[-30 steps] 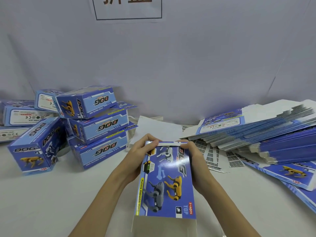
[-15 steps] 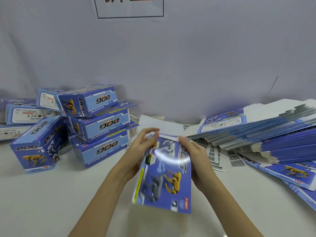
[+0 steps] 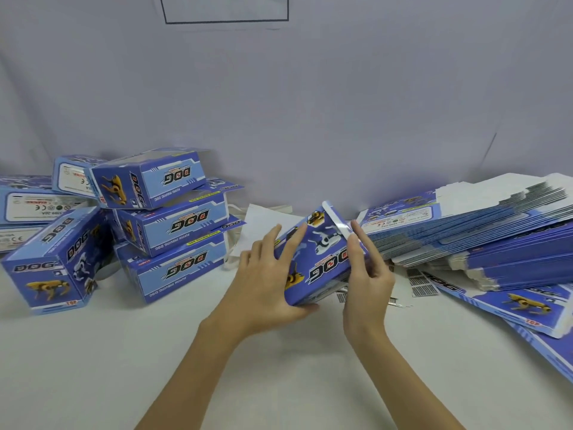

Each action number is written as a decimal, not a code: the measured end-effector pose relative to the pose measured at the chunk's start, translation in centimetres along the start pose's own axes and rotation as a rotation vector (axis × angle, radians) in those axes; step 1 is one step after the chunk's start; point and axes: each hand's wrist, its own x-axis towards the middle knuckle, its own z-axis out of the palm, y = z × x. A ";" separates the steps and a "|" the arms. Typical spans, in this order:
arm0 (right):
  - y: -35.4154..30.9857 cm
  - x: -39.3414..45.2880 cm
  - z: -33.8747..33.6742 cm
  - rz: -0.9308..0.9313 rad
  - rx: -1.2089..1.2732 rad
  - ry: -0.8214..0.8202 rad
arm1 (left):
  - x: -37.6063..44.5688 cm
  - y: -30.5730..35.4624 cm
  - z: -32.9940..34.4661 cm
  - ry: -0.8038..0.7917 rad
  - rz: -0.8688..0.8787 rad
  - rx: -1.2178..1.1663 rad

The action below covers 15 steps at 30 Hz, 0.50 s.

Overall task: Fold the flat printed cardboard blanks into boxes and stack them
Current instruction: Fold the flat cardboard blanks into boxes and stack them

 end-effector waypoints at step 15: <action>-4.4 1.4 -2.2 0.021 -0.292 -0.624 | -0.2 -0.1 -0.3 0.114 0.126 0.063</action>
